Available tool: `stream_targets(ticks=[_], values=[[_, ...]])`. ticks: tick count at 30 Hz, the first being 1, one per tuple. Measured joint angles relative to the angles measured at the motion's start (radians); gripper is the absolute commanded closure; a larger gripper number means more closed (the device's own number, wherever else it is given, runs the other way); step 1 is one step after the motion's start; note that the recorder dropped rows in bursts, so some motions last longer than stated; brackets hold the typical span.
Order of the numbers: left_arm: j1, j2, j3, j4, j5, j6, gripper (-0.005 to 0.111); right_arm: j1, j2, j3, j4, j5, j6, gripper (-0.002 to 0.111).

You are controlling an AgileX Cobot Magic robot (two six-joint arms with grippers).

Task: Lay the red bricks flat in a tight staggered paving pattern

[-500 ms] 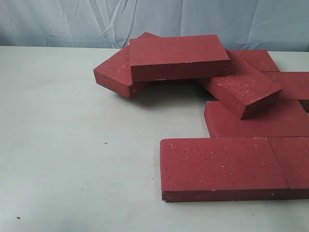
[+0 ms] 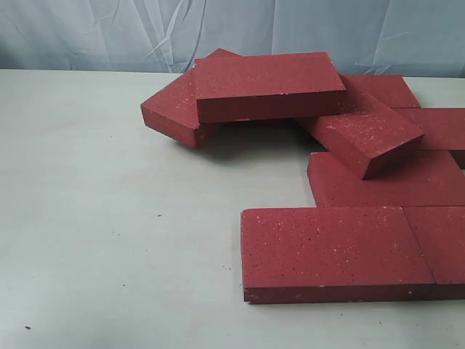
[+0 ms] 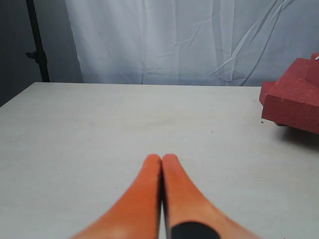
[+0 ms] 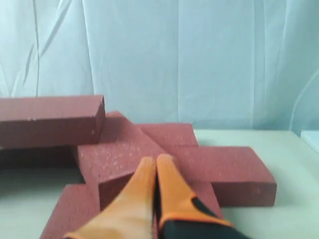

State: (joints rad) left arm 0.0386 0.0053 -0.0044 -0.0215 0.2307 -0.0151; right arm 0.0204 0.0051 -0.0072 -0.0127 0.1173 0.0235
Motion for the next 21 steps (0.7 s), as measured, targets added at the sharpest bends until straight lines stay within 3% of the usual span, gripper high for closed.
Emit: stream_targets(ticks=[5,21], values=[[0.0,0.0,0.0,0.0,0.0,0.0,0.107,0.0,0.0,0.0,0.0,-0.17,0.0,0.109],[0.0,0.0,0.0,0.013,0.0,0.0,0.107,0.0,0.0,0.0,0.0,-0.409,0.0,0.109]])
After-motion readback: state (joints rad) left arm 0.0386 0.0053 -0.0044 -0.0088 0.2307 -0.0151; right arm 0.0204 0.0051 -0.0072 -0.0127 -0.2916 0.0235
